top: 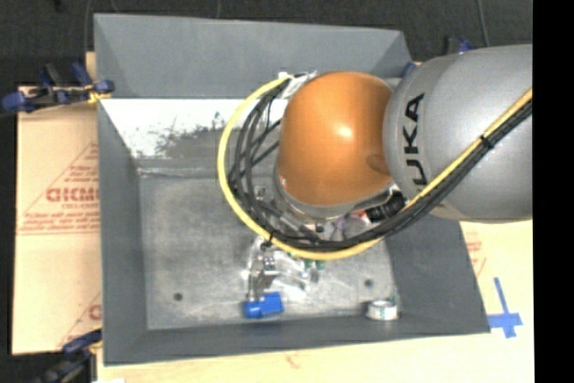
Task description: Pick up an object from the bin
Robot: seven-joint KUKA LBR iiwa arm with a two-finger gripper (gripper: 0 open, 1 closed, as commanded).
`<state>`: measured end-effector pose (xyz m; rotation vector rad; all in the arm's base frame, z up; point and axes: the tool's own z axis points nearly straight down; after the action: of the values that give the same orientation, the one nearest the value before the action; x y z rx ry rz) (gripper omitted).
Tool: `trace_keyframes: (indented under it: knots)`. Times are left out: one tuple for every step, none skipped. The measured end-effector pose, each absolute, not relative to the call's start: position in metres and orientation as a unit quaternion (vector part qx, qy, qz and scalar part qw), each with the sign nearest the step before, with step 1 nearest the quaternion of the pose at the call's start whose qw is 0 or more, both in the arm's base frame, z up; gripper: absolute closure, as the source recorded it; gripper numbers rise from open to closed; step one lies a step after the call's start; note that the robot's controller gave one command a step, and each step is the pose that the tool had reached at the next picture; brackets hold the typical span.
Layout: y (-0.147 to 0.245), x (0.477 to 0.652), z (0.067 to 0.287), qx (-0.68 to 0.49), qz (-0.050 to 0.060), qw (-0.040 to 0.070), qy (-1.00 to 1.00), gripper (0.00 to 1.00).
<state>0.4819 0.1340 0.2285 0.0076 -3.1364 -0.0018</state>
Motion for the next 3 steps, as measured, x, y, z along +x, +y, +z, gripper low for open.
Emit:
trace_keyframes:
  knots:
    - [0.0711,0.4848,0.1221,-0.015,-0.002,-0.006,-1.0,0.0]
    - [0.0779,0.493,0.1161,0.046,-0.002,-0.017,-0.999,0.0]
    - [0.079,0.4938,0.1154,0.065,-0.002,-0.017,-0.998,0.0]
